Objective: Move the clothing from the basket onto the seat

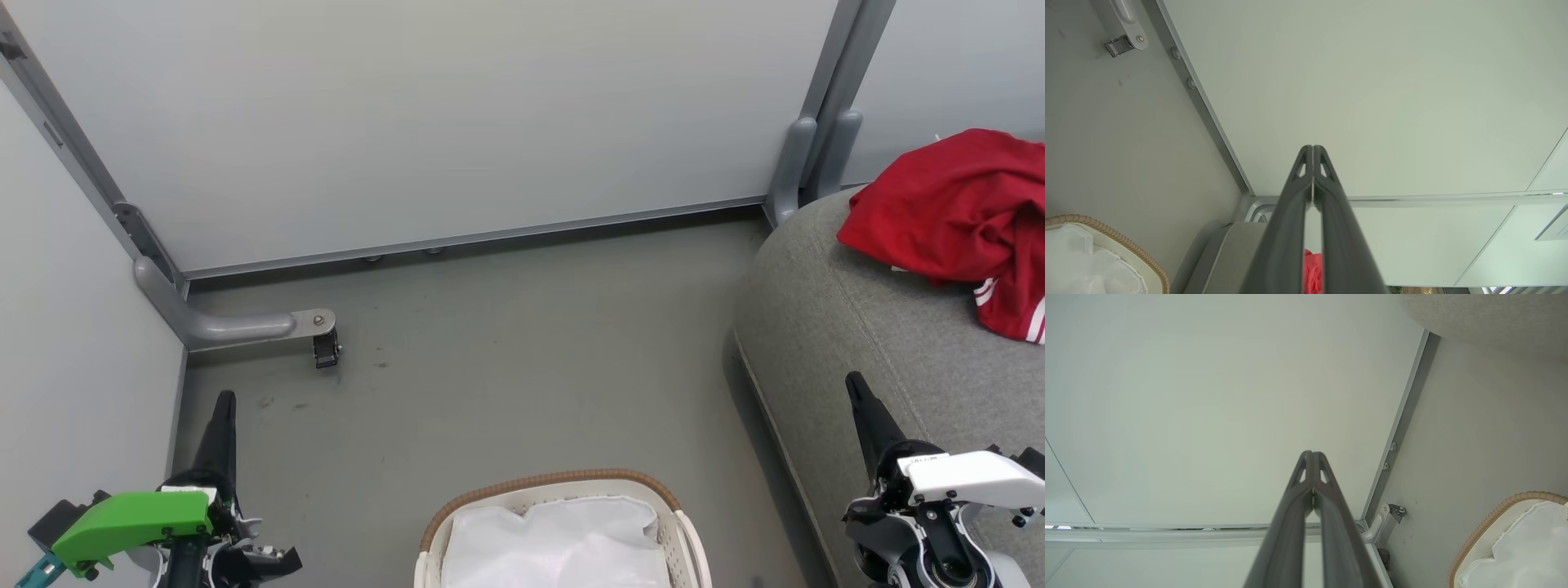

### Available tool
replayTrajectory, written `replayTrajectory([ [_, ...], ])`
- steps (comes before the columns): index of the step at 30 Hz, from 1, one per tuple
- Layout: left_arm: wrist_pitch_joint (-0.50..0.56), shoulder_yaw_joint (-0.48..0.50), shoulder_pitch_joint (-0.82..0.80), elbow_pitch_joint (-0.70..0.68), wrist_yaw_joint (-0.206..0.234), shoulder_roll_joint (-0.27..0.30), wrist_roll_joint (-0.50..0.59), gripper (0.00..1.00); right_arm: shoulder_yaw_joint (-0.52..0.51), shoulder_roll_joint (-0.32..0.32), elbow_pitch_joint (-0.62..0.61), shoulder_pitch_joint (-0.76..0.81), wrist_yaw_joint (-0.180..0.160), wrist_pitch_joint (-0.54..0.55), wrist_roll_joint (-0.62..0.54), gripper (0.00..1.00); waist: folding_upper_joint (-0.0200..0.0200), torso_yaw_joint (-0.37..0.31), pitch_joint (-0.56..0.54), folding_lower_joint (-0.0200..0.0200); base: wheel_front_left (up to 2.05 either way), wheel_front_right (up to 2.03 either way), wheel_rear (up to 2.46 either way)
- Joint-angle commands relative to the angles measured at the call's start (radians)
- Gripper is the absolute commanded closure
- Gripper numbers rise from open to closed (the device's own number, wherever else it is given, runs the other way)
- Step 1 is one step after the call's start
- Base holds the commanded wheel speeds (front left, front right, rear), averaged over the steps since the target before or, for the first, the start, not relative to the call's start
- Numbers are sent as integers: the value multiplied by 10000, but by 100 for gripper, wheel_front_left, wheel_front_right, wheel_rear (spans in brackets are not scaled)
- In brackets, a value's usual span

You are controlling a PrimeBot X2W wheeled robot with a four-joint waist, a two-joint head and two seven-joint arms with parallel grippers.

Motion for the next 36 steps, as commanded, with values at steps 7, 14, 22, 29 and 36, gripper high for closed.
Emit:
replayTrajectory([
  [7,169,140,-268,-71,-95,30,-551,100,-88,-65,-115,-98,1,174,606,100,0,-12,10,0,0,0,0],
  [14,259,186,-265,-73,-115,30,-798,100,-122,-66,-146,-96,0,263,875,100,0,-21,17,0,0,0,0],
  [22,261,187,-263,-71,-113,28,-794,100,-118,-67,-143,-94,0,263,875,100,0,-21,17,0,0,0,0],
  [29,263,189,-263,-71,-113,27,-793,100,-118,-67,-143,-93,0,262,876,100,0,-21,17,0,0,0,0],
  [36,262,189,-263,-72,-114,26,-791,100,-118,-67,-143,-93,0,262,876,100,0,-21,17,0,0,0,0],
])
